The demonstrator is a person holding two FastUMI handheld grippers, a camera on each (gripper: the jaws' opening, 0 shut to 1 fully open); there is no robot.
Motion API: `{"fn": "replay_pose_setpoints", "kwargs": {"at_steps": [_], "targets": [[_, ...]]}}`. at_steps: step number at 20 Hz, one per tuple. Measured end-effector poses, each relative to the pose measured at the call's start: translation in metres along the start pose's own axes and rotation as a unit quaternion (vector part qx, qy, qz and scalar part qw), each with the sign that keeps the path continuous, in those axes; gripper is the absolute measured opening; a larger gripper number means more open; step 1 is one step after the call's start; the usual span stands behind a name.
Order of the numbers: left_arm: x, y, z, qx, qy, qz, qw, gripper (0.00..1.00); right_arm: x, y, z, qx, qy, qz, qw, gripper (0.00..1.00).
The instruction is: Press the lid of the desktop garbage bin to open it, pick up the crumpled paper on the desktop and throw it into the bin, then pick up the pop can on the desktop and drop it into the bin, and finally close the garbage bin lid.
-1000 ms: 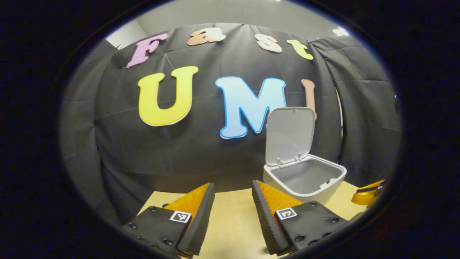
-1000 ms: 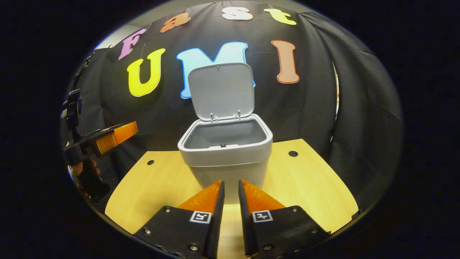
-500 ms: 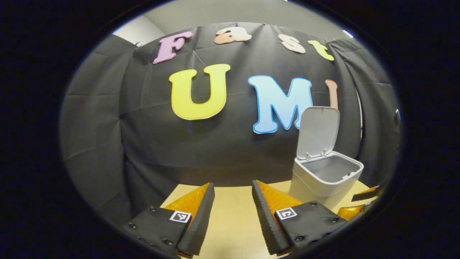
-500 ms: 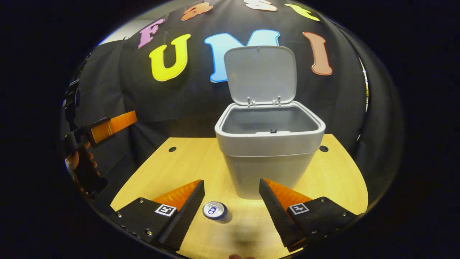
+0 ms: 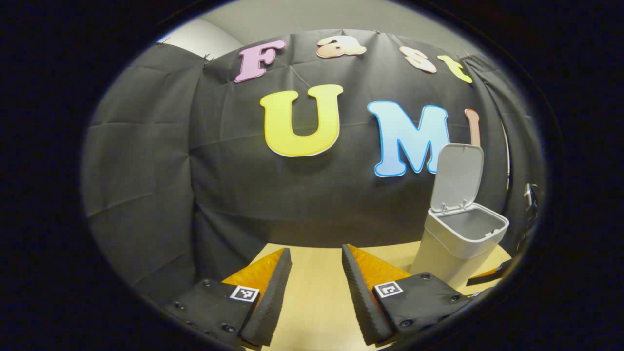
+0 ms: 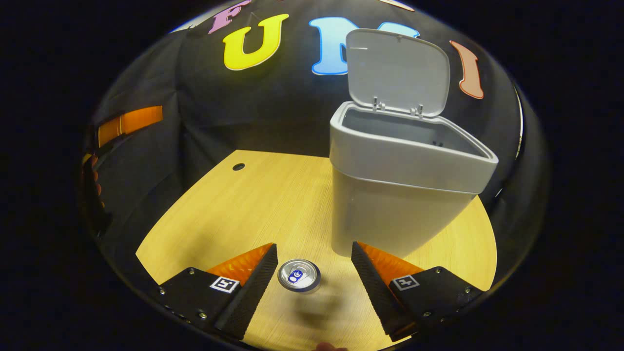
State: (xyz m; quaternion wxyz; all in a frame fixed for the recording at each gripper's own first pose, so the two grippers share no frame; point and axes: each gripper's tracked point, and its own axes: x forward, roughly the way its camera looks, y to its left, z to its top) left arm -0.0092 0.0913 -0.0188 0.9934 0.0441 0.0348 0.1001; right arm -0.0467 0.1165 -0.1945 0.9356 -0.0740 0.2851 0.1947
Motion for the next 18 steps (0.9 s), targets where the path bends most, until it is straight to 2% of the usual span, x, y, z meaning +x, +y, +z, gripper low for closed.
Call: {"fn": "replay_pose_setpoints", "kwargs": {"at_steps": [3, 4, 6, 7, 8, 9, 11, 12, 18], "targets": [[0.000, 0.013, -0.004, -0.004, 0.003, 0.014, 1.000, 0.71, 0.014, 0.006, -0.009, -0.011, 0.022, 0.012, 1.000, 0.98], [-0.001, 0.017, -0.005, -0.004, 0.005, 0.018, 1.000, 0.77, 0.018, 0.008, -0.013, -0.014, 0.029, 0.014, 0.999, 0.98], [-0.002, 0.025, -0.007, -0.007, 0.007, 0.026, 1.000, 0.77, 0.023, 0.009, -0.022, -0.017, 0.042, 0.017, 0.999, 0.98], [-0.002, 0.029, -0.008, -0.009, 0.008, 0.029, 0.999, 0.71, 0.026, 0.010, -0.026, -0.017, 0.049, 0.019, 0.998, 0.98], [-0.001, 0.031, -0.010, -0.010, 0.010, 0.033, 0.999, 0.71, 0.030, 0.010, -0.028, -0.016, 0.055, 0.022, 0.998, 0.98], [0.000, 0.034, -0.012, -0.011, 0.012, 0.036, 0.999, 0.77, 0.033, 0.010, -0.031, -0.014, 0.060, 0.023, 0.998, 0.98], [0.001, 0.038, -0.014, -0.013, 0.016, 0.041, 0.999, 0.77, 0.039, 0.010, -0.040, -0.013, 0.075, 0.024, 0.997, 0.98], [0.000, 0.041, -0.015, -0.015, 0.017, 0.043, 0.999, 0.71, 0.041, 0.010, -0.042, -0.014, 0.079, 0.025, 0.996, 0.98], [0.001, 0.050, -0.023, -0.017, 0.024, 0.051, 0.998, 0.71, 0.049, 0.016, -0.058, -0.030, 0.106, 0.038, 0.993, 0.98]]}}
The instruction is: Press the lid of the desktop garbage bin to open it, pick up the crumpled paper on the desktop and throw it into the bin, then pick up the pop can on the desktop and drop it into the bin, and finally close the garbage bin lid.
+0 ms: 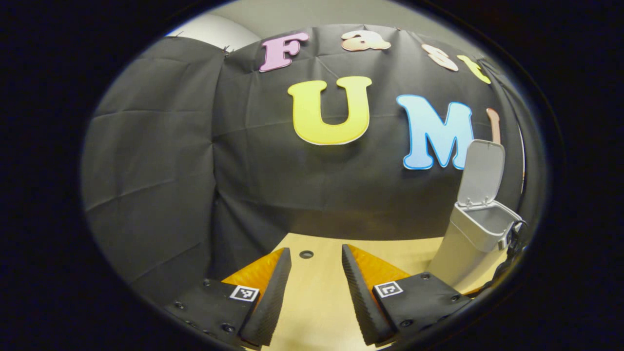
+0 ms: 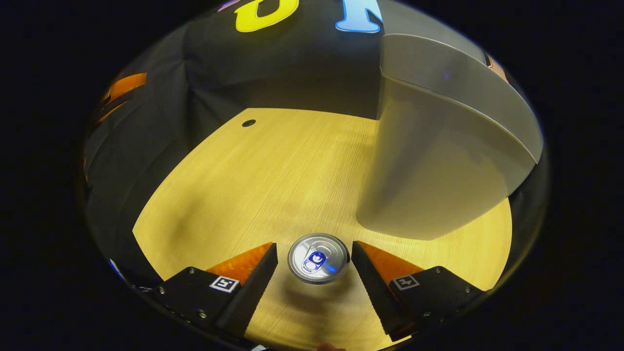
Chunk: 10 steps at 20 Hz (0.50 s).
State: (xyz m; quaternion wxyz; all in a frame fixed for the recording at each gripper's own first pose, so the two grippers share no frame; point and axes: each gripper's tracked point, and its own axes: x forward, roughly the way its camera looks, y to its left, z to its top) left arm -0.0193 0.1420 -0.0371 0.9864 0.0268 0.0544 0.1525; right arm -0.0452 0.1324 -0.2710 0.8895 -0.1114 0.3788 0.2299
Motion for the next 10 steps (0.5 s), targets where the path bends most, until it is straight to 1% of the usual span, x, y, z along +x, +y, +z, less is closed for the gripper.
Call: {"fn": "replay_pose_setpoints", "kwargs": {"at_steps": [6, 8, 9, 10], "targets": [[0.000, 0.005, -0.005, -0.008, 0.004, 0.006, 1.000, 0.71, 0.006, 0.000, -0.010, -0.011, 0.014, 0.000, 1.000, 0.98], [0.001, 0.005, -0.007, -0.009, 0.006, 0.006, 1.000, 0.71, 0.009, -0.003, -0.012, -0.016, 0.019, -0.005, 1.000, 0.97], [0.001, 0.005, -0.008, -0.009, 0.008, 0.006, 1.000, 0.71, 0.008, -0.004, -0.013, -0.021, 0.018, -0.006, 1.000, 0.94], [0.001, 0.004, -0.008, -0.009, 0.009, 0.005, 1.000, 0.71, 0.009, -0.004, -0.013, -0.024, 0.018, -0.007, 1.000, 0.86]]}}
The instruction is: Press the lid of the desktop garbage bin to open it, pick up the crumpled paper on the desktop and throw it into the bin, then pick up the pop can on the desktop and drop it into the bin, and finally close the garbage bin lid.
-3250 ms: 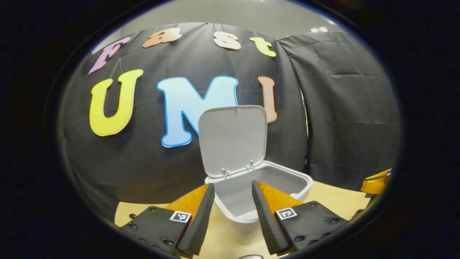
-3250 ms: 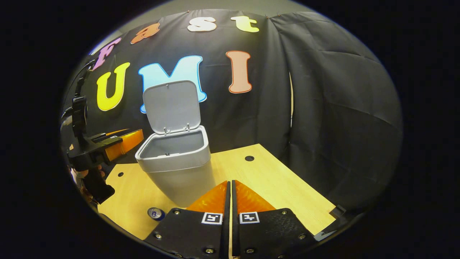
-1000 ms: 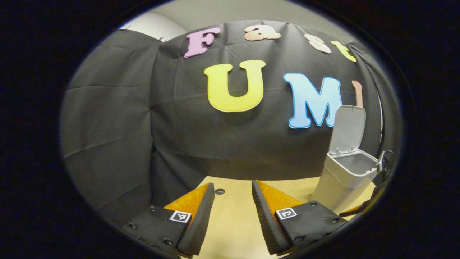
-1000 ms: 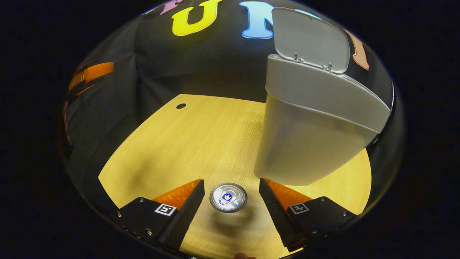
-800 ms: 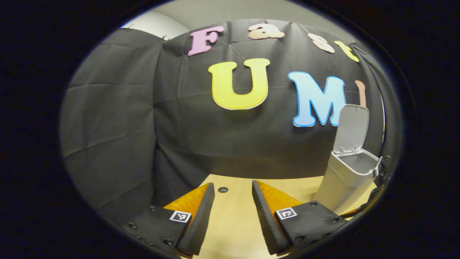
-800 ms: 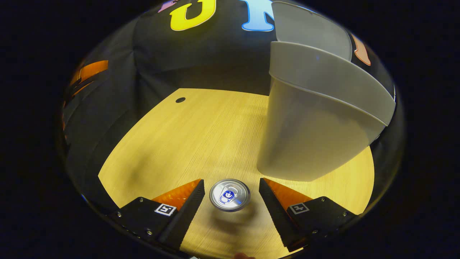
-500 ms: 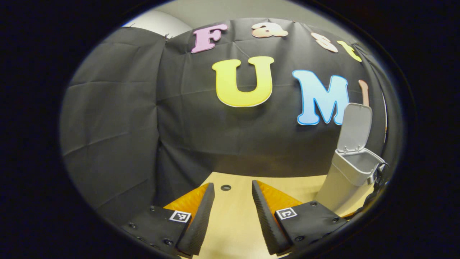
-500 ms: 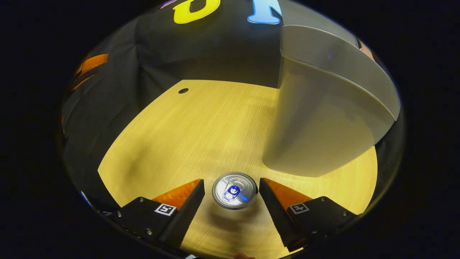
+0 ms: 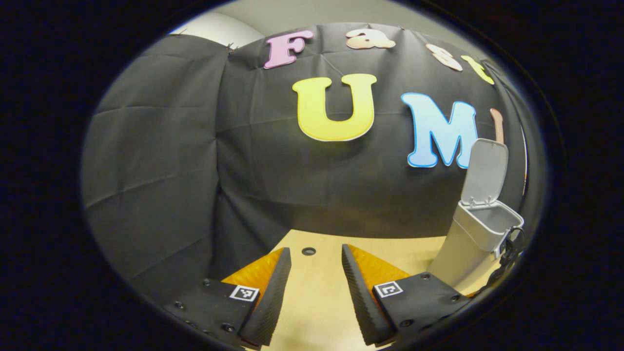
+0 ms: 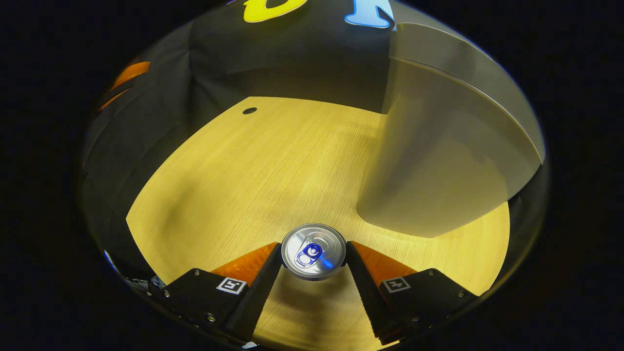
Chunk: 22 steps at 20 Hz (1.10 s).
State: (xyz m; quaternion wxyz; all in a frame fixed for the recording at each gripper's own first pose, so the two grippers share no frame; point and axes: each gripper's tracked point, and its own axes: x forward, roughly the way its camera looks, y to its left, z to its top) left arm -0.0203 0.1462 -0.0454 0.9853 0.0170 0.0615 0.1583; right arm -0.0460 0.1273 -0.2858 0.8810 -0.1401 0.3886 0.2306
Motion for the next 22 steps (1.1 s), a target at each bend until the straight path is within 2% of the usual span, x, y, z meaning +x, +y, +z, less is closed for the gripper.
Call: {"fn": "replay_pose_setpoints", "kwargs": {"at_steps": [6, 13, 14, 15, 18, 19, 20, 22], "targets": [[0.001, -0.003, -0.001, 0.003, 0.002, -0.005, 1.000, 0.71, -0.007, 0.000, 0.010, 0.002, -0.022, -0.001, 1.000, 0.84], [0.003, -0.011, -0.002, 0.005, 0.006, -0.014, 1.000, 0.71, -0.026, 0.005, 0.039, -0.018, -0.075, -0.001, 0.997, 0.84], [0.003, -0.013, -0.003, 0.005, 0.006, -0.016, 1.000, 0.77, -0.029, 0.006, 0.045, -0.024, -0.083, -0.001, 0.996, 0.84], [0.003, -0.015, -0.003, 0.006, 0.006, -0.018, 1.000, 0.71, -0.033, 0.008, 0.048, -0.030, -0.091, -0.001, 0.995, 0.84], [0.003, -0.020, -0.002, 0.009, 0.006, -0.024, 1.000, 0.71, -0.045, 0.011, 0.064, -0.050, -0.121, -0.007, 0.991, 0.84], [0.004, -0.021, -0.002, 0.010, 0.006, -0.025, 1.000, 0.77, -0.050, 0.014, 0.068, -0.056, -0.131, -0.010, 0.990, 0.84], [0.004, -0.022, -0.002, 0.010, 0.007, -0.025, 1.000, 0.71, -0.055, 0.015, 0.075, -0.061, -0.142, -0.011, 0.988, 0.84], [0.004, -0.026, -0.002, 0.010, 0.007, -0.027, 1.000, 0.71, -0.063, 0.015, 0.089, -0.068, -0.164, -0.013, 0.984, 0.84]]}}
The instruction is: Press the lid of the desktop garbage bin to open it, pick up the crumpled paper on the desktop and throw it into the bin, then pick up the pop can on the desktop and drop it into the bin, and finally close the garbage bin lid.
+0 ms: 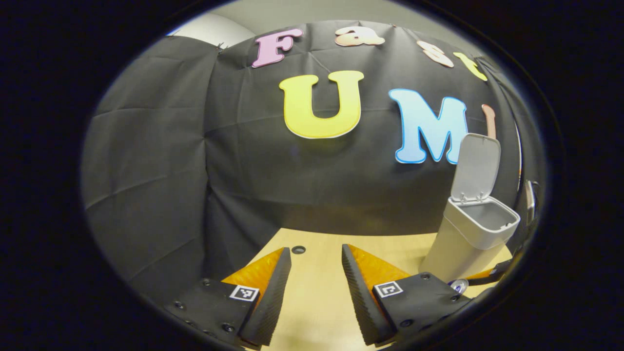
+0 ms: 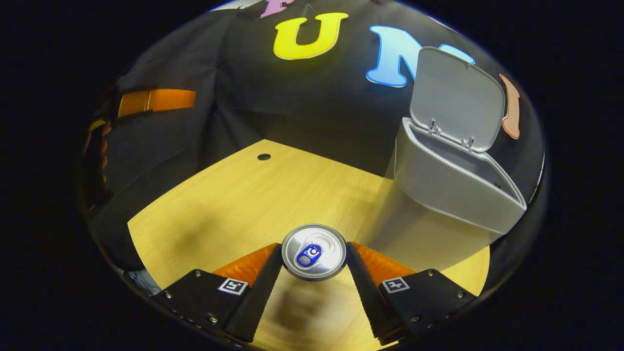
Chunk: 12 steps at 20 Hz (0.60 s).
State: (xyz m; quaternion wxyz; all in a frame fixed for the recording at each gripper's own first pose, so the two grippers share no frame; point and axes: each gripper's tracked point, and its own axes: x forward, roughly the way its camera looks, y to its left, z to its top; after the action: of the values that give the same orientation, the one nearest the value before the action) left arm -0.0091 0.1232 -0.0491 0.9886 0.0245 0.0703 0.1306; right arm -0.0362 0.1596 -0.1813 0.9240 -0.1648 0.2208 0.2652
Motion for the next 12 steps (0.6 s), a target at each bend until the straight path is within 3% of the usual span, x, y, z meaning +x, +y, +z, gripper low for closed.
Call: {"fn": "replay_pose_setpoints", "kwargs": {"at_steps": [6, 12], "targets": [[-0.001, -0.003, 0.000, 0.000, 0.001, -0.003, 1.000, 0.71, -0.023, -0.006, 0.053, -0.023, -0.077, -0.017, 0.997, 0.84], [-0.001, -0.002, -0.002, -0.004, 0.003, -0.002, 1.000, 0.71, -0.049, -0.030, 0.116, -0.016, -0.163, -0.050, 0.985, 0.84]]}}
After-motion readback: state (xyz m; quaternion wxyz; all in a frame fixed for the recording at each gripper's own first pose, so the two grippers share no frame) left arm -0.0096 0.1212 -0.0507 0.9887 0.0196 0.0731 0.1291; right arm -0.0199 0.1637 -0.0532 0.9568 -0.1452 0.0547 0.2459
